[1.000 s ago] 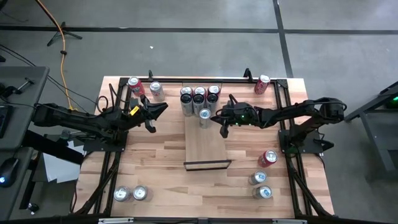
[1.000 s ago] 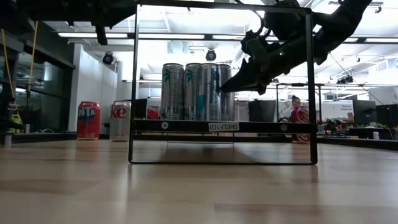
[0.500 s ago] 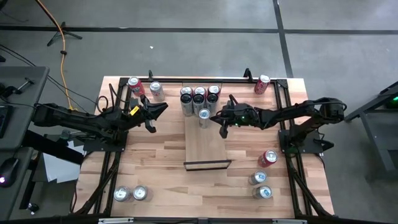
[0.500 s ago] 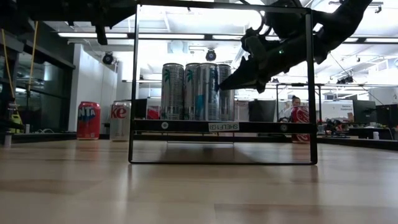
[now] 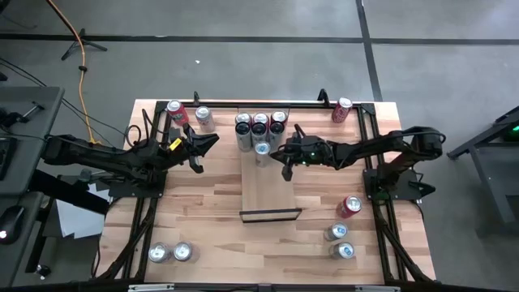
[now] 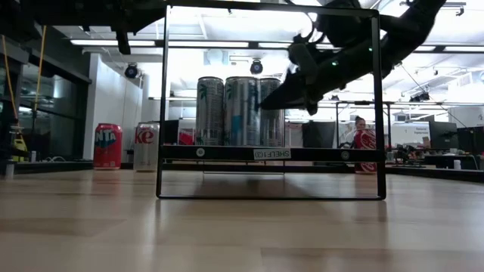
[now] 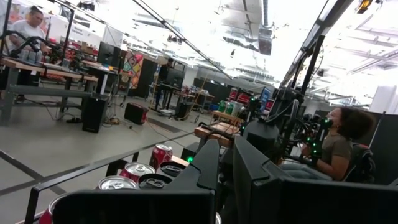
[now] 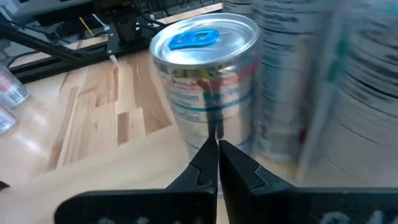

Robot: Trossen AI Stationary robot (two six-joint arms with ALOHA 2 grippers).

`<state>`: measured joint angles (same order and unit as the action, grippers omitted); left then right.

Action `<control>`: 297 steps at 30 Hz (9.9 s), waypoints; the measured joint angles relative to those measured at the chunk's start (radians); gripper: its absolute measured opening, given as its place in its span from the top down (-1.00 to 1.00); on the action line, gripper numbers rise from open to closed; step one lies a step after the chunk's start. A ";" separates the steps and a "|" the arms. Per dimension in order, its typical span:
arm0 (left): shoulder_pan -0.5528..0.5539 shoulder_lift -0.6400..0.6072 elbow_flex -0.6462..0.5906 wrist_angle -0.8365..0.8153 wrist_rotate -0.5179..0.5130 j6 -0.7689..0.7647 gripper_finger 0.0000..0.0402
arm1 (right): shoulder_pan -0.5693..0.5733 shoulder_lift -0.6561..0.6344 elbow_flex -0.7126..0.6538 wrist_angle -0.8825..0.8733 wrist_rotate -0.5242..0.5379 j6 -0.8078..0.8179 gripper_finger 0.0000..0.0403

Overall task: Place canned beverage on shelf
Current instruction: Put the blue soda can on the shelf, then adjust the black soda can, then put the blue soda can on the shelf aligned with the other blue soda can

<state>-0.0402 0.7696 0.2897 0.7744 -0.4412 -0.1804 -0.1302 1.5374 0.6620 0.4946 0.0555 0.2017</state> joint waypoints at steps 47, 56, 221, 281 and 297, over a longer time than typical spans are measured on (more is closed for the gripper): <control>0.063 0.221 -0.001 -0.546 -0.073 -0.227 1.00 | 0.061 0.174 0.209 -0.042 0.155 -0.019 1.00; 0.247 0.430 0.000 -0.290 -0.078 -0.149 1.00 | 0.061 0.174 0.209 -0.042 0.154 -0.019 1.00; 0.299 -0.102 0.310 -0.677 0.386 0.028 1.00 | 0.102 -0.817 -0.066 -0.332 0.275 -0.011 1.00; 0.299 -0.102 0.310 -0.767 0.272 -0.027 0.74 | 0.699 -0.041 0.821 -1.983 -0.085 1.310 -0.93; 0.299 -0.102 0.310 -0.760 0.301 -0.028 0.72 | 0.776 0.179 0.820 -1.920 -0.202 1.575 -0.93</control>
<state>0.2588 0.6674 0.5995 0.0141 -0.1403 -0.2082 0.6463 1.7164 1.4818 -1.4254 -0.1461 1.7767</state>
